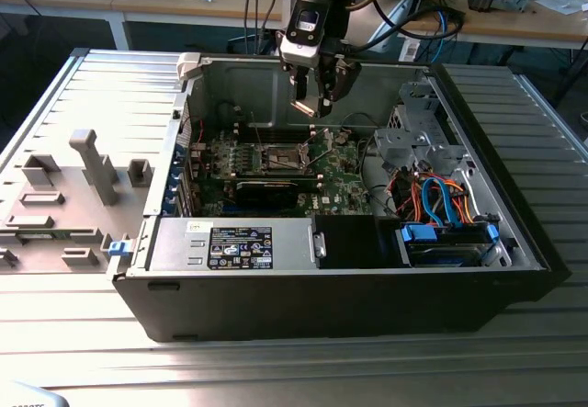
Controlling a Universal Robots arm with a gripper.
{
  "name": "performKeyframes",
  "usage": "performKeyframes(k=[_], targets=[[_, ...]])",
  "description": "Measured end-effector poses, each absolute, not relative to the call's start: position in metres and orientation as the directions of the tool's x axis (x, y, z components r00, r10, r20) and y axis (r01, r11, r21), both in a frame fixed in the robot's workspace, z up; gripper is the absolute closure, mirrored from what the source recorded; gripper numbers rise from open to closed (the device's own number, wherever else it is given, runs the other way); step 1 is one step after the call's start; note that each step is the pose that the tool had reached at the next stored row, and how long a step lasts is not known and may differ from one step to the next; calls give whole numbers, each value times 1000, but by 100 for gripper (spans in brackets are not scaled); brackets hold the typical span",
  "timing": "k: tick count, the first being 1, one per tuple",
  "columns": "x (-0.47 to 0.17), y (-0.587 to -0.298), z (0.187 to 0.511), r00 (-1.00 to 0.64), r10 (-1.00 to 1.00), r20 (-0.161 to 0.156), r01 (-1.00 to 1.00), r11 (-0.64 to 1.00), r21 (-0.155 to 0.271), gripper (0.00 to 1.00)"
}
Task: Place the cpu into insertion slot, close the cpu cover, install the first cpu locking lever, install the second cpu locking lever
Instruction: 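Place the cpu into insertion slot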
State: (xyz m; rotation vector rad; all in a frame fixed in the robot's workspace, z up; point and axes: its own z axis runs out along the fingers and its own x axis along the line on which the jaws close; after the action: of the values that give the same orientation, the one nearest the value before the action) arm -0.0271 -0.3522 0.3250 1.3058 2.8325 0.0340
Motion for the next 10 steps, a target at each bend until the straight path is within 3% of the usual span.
performKeyframes(k=[10], targets=[[-27,-352,325,-644,765,-11,765,644,29,45]])
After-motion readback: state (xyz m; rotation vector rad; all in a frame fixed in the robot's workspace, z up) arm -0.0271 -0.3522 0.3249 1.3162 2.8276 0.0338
